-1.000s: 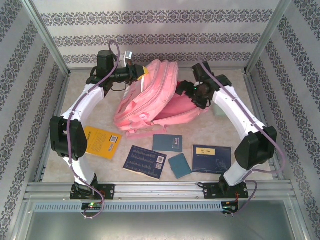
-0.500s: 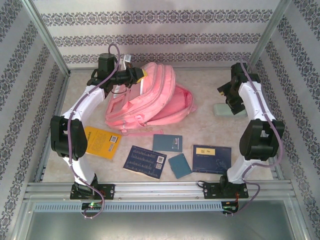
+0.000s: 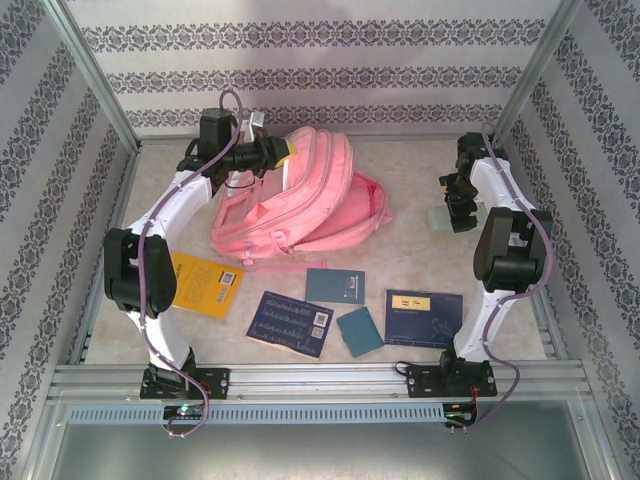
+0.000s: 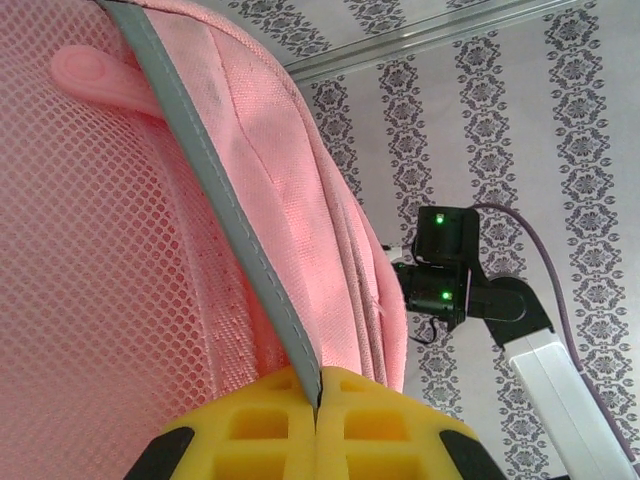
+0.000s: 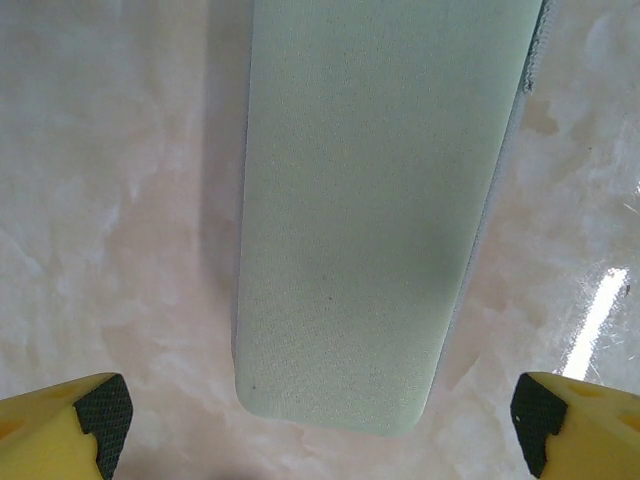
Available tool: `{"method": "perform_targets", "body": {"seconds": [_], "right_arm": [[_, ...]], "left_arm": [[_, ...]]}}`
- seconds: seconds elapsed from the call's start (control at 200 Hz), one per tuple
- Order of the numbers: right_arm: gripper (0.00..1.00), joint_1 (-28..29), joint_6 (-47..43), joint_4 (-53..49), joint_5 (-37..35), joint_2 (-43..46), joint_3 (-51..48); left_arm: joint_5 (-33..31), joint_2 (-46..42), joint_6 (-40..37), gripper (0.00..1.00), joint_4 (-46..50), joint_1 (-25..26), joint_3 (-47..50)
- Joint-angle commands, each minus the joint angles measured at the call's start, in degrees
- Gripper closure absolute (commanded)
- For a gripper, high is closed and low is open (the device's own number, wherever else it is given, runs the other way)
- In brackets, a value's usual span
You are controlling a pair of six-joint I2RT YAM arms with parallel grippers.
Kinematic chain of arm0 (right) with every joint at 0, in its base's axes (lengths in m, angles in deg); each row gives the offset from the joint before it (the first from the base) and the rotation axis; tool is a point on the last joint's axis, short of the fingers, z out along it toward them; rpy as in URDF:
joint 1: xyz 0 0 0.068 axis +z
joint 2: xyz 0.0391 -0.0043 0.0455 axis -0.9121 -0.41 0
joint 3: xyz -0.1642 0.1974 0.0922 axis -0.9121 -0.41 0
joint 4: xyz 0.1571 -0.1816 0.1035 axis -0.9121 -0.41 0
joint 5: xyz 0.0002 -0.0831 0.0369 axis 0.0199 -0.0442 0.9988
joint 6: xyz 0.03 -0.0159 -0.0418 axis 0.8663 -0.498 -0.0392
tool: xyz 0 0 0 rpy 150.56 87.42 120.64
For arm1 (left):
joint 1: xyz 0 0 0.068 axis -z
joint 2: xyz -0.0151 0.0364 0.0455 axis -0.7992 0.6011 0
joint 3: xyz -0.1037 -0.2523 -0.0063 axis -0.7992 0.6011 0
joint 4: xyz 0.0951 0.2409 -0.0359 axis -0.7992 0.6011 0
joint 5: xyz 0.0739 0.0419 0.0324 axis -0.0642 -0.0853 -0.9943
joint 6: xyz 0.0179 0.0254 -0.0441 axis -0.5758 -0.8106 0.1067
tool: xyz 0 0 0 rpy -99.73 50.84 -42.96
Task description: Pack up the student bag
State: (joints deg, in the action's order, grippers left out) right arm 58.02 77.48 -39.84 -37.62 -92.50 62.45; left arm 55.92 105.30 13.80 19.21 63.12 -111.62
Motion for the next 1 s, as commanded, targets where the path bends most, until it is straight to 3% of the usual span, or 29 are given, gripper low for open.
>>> {"method": "perform_targets", "body": {"seconds": [0.0,0.665,0.999], "right_arm": [[0.02,-0.5,2.1,-2.2,-2.0,-2.3,1.5],[0.02,-1.8,-1.1,7.9,3.1,-9.7,-1.0],[0.22,-0.4,-7.9,3.8,-0.6,-6.4,-0.4]], "left_arm": [[1.7,0.7,0.0,1.0,-4.9,0.3,-2.3],[2.1,0.6,-2.9,1.0,-2.6,0.3,-2.0],[2.3,0.9,-2.1,1.0,-2.7,0.4,-3.3]]}}
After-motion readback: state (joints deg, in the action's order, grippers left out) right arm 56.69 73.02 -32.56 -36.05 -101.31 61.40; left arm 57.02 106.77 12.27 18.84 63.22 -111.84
